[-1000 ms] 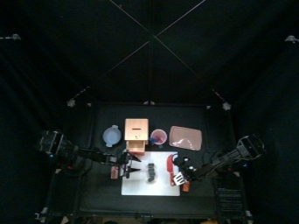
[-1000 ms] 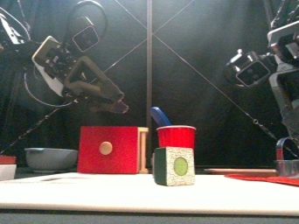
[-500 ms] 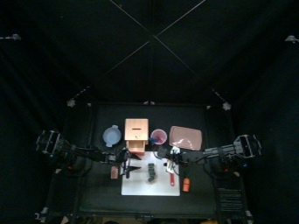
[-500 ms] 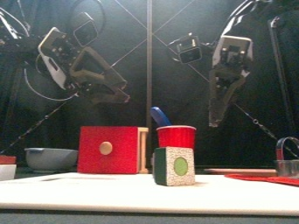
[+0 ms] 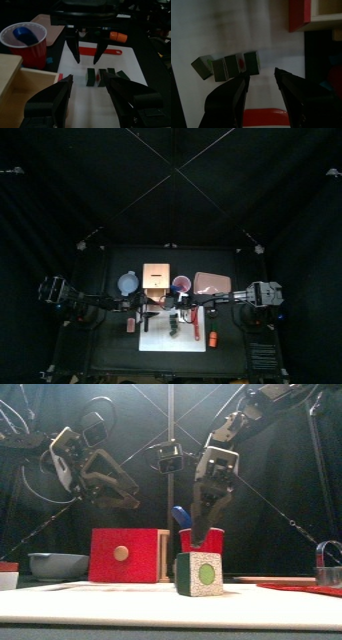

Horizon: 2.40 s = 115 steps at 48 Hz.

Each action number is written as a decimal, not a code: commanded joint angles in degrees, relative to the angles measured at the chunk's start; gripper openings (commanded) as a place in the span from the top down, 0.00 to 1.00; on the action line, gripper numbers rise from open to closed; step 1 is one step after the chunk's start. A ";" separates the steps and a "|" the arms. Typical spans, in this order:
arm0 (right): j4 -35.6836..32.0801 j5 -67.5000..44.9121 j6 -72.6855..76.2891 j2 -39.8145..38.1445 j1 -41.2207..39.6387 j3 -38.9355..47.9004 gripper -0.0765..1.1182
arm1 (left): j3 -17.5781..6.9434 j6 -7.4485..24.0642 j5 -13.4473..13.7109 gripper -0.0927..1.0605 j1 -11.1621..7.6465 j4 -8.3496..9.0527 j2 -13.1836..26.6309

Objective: Place sushi on board then cut the sushi with the knife then place the pieces on the plate
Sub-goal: Place the 4 sushi pieces on the plate

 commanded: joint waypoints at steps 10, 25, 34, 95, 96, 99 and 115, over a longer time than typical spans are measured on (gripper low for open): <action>0.62 -1.23 0.35 2.20 1.93 -3.08 0.26 | 1.67 0.00 -0.53 0.17 0.44 -2.64 -2.64; 1.05 -1.14 0.62 4.31 1.93 -3.69 0.26 | 2.55 0.00 -0.53 0.17 0.44 -3.16 -2.64; 1.05 -1.05 1.05 4.39 1.85 -3.08 0.28 | 3.08 0.00 -0.53 0.17 0.44 -3.25 -2.64; -12.83 -10.11 47.46 -24.79 -28.83 29.71 0.53 | 2.55 0.00 -0.53 0.17 0.35 -3.16 -2.64; -13.54 -10.63 48.78 -24.35 -29.18 29.71 0.53 | 2.64 0.09 -0.53 0.17 0.35 -3.16 -2.64; -16.08 -11.60 51.68 -22.94 -29.79 29.36 0.53 | 2.72 0.09 -0.53 0.17 0.09 -3.16 -2.64; -21.36 -12.48 55.28 -18.63 -29.79 27.07 0.36 | 3.87 0.18 -0.53 0.17 -0.53 -2.99 -2.64</action>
